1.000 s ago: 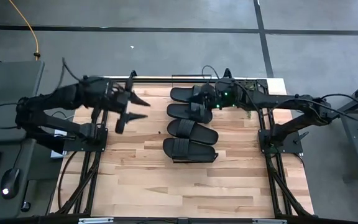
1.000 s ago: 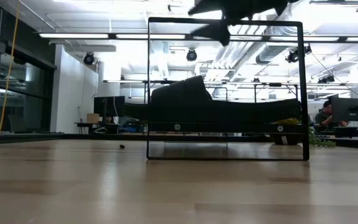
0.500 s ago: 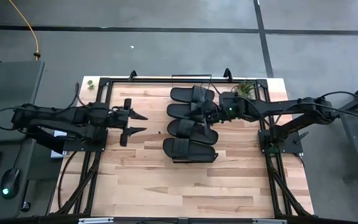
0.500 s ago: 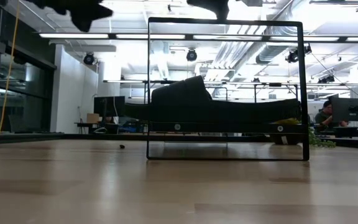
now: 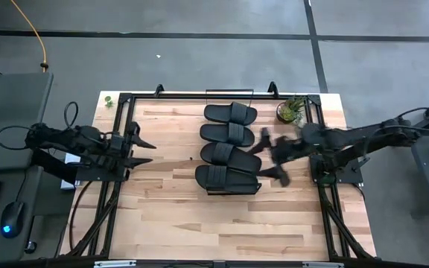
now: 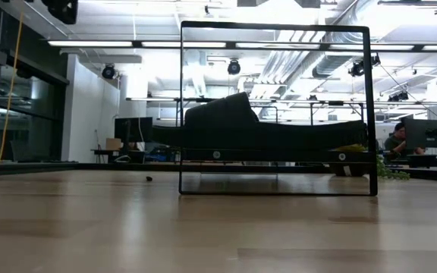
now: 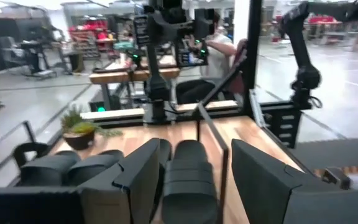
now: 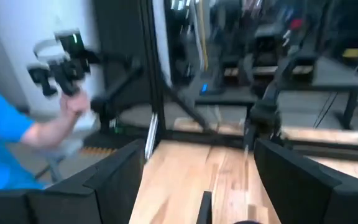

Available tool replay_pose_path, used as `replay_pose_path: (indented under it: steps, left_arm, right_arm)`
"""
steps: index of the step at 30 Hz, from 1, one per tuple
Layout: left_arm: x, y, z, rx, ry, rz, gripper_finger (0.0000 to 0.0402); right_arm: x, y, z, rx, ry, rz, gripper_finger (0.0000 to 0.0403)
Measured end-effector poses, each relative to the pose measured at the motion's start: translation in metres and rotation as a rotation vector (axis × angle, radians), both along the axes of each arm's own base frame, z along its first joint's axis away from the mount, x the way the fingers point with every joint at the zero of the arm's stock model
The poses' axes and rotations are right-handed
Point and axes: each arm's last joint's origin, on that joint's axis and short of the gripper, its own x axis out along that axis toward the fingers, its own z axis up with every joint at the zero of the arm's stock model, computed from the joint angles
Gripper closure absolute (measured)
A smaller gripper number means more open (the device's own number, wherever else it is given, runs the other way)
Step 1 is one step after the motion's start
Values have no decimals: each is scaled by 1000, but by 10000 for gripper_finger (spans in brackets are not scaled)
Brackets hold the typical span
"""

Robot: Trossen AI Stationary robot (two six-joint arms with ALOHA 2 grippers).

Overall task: Pick and place slides into the shelf
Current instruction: Return to Home Position

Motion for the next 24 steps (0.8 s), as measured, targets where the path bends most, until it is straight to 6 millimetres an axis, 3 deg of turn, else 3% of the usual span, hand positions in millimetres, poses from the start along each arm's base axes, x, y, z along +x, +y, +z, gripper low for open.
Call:
replay_pose_path:
  steps: [5, 10, 16, 24]
  left_arm:
    - [-2, 1, -9, 19, 3, 53, 218]
    - [6, 2, -30, 37, -42, 117, 218]
    - [12, 0, -50, 41, -64, 93, 218]
    - [15, 2, -72, 27, -50, 152, 218]
  right_arm:
    - [-59, -10, -23, 95, -228, -46, 109]
    - [-97, -14, -60, 91, -405, -53, 109]
    - [-119, -19, -89, 83, -472, -79, 109]
    - [-126, -21, -121, 33, -493, -124, 109]
